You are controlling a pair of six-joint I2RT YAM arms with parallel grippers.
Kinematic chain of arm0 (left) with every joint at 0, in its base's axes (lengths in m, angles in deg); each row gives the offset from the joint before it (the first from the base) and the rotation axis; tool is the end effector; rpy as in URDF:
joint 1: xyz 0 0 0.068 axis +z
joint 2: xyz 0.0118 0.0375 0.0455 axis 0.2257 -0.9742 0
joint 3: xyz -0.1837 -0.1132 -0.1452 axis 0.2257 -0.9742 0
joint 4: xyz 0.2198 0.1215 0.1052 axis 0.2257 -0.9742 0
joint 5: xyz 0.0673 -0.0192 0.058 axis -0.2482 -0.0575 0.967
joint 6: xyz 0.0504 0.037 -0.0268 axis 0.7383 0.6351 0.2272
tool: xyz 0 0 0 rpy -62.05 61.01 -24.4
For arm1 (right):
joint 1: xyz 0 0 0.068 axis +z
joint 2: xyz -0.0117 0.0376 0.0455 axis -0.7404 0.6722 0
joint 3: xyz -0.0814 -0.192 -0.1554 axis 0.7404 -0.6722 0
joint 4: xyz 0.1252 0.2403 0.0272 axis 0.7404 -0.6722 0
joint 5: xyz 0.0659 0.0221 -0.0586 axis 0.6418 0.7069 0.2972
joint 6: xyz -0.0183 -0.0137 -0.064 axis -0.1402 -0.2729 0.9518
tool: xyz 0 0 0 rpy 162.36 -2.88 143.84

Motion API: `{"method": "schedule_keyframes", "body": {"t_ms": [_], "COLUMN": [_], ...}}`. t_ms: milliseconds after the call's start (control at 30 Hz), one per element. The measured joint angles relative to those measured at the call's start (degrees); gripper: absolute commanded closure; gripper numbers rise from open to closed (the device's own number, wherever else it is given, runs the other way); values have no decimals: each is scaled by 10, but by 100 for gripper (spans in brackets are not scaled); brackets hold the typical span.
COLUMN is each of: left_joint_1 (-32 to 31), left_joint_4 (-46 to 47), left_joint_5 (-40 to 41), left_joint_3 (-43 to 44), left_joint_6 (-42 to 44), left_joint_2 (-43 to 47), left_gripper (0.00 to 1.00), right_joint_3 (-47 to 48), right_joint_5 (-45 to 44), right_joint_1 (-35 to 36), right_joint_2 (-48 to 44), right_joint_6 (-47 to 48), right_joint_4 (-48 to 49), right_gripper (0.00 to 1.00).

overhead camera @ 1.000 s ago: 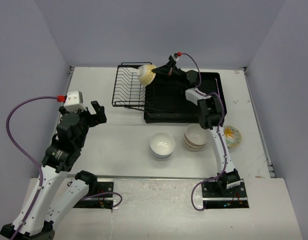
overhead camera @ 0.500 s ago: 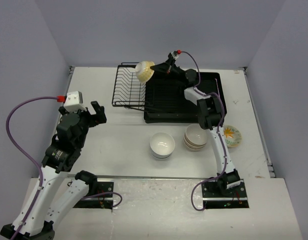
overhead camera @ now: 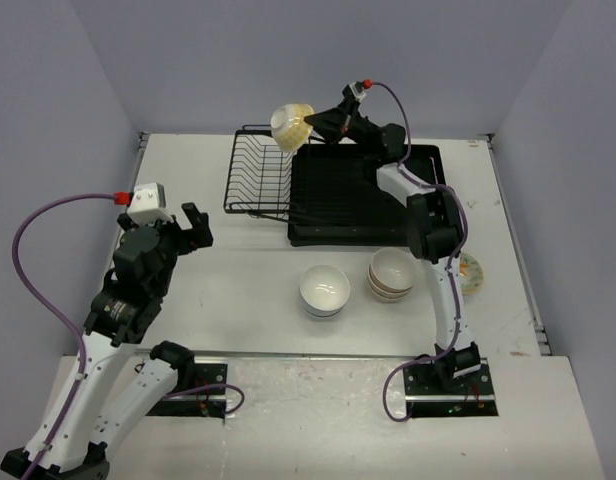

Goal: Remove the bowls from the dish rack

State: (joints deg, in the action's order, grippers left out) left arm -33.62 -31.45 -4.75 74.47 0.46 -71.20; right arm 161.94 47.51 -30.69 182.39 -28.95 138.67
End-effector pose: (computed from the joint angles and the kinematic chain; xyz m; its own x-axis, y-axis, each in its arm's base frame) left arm 0.1691 -0.0416 0.3501 -0.2001 -0.2442 -0.9488 -0.0867 0.9690 -0.2312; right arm 0.5165 0.2037 0.2712 -0.9251 0.3031 -0.2288 -0.3344 -0.3644 0.8691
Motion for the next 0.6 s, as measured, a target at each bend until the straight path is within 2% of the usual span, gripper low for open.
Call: {"method": "schedule_keyframes", "body": {"t_ms": [133,300,467,600], "left_joint_1": [1,3,4,4], "left_joint_4": [0,0,0,0], "left_joint_5": [3,7,9,9], "left_joint_3": [-2,-2,-3,-3], "left_joint_6": [0,0,0,0], "left_joint_2": [2,7,12,19], "left_gripper": [0,0,0,0], "right_joint_3": [-61,-177,-287,-375], "right_joint_5": [16,50,65,57], "right_joint_1": [-6,-22,-52,-89], "right_joint_2": [-56,-183,-340,-461], "right_joint_6": [0,15,87,187], "right_joint_4": [-2,-7,-41,-122], "right_gripper": [100,100,100,100]}}
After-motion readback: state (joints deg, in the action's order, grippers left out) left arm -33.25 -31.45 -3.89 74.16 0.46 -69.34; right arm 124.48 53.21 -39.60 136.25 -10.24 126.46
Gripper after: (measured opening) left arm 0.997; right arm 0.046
